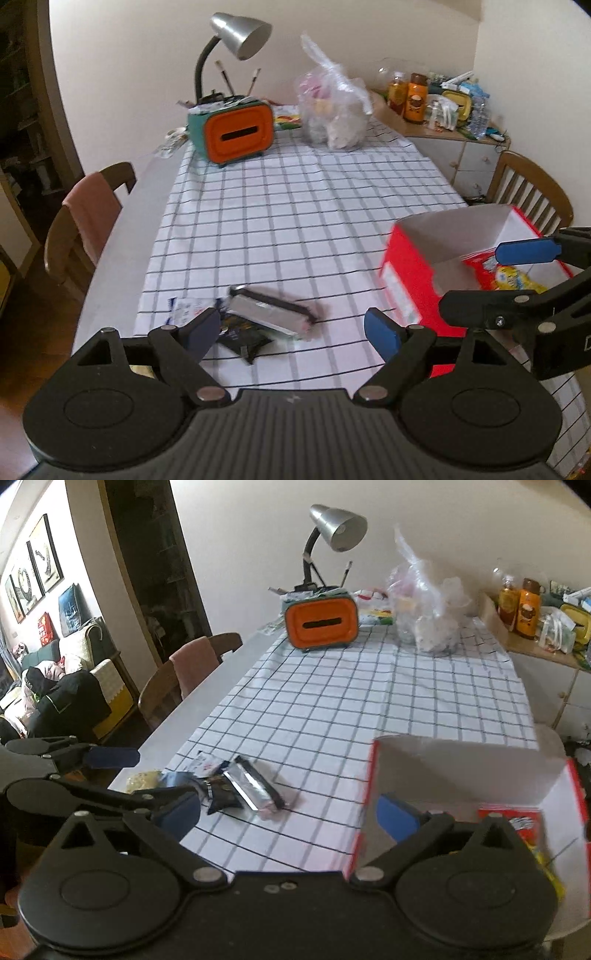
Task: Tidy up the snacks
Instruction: 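Move both open grippers back over the remaining snack pile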
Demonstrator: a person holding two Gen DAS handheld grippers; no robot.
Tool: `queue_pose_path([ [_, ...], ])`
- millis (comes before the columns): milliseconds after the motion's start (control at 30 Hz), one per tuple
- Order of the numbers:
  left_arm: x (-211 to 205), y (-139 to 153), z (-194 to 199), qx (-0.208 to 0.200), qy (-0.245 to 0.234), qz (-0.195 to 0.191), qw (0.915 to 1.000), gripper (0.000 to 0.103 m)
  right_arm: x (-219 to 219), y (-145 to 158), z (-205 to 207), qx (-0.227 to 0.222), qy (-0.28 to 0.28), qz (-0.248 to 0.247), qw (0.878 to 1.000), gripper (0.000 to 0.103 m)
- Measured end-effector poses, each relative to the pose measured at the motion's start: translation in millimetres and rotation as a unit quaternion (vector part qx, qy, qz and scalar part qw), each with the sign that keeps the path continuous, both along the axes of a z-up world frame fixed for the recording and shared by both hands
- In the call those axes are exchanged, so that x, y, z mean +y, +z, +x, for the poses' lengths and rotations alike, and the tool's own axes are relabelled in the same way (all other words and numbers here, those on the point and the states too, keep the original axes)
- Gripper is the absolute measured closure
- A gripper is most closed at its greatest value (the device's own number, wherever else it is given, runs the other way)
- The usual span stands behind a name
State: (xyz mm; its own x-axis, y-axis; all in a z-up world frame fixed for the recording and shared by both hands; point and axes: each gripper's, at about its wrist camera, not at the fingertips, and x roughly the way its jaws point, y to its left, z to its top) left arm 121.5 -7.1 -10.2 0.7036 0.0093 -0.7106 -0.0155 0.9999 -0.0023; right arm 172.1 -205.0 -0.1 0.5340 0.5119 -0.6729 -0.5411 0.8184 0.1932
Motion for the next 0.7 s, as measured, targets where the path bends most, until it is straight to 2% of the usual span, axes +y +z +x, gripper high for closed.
queue_pose_path([
  [367,73.9,-27.4,-9.5,0.013,-0.012,0.002,0.9998,0.018,60.5,-24.0,1.8,0.003,0.031,-0.019,0.999,0.001],
  [700,128.4,-53.7,-3.7,0.037,-0.032,0.008,0.9987,0.018,104.2,-62.7,28.7,0.011,0.058,-0.063,0.996,0.004],
])
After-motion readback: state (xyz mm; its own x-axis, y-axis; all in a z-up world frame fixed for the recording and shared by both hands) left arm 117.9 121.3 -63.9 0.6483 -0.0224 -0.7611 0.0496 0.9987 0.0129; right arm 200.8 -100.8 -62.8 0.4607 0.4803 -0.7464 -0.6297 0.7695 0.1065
